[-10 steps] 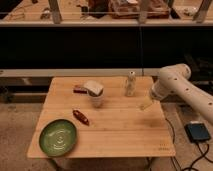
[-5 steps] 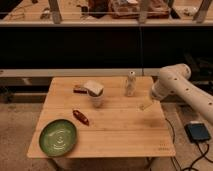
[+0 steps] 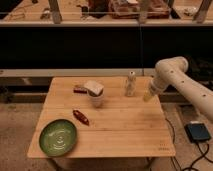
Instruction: Knock the bottle over
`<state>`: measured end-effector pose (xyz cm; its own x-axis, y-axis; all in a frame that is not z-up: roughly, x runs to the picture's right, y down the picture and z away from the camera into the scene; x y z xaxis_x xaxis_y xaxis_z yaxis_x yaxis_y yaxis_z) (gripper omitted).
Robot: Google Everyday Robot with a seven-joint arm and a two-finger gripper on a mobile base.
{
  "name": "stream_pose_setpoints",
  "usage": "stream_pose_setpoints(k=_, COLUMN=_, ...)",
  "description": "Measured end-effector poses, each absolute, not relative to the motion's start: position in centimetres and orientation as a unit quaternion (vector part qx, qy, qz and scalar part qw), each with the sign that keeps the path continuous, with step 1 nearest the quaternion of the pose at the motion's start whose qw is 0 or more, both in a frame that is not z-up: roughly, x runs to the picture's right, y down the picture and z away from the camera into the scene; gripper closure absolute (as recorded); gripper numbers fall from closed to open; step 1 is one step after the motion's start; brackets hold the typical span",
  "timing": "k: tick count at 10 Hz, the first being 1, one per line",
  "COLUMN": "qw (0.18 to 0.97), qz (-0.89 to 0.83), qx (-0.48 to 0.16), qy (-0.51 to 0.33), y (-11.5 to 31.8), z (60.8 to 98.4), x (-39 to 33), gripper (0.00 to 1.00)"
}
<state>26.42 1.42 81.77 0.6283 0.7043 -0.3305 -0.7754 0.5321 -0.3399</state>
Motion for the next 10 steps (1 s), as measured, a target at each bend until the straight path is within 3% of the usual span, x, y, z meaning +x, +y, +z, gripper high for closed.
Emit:
stream_pose_setpoints(k=1, qw=0.875, qz=0.419, qx=-0.229, qy=0.083, y=-0.2, z=82.5, x=26.6, gripper=0.68)
stream_pose_setpoints(k=5, qw=0.885, qz=0.409, qx=-0.215, qy=0.064, y=-2.8, z=84.6, x=26.2, gripper=0.72)
stream_pose_setpoints(k=7, qw=0.890, qz=0.401, qx=-0.205, qy=0.074, y=-3.0, z=85.0, x=24.8, gripper=0.88)
stream_pose_setpoints(k=10, qw=0.896, qz=0.395, qx=-0.191, qy=0.071, y=-4.9, z=87.2, x=24.7, gripper=0.93)
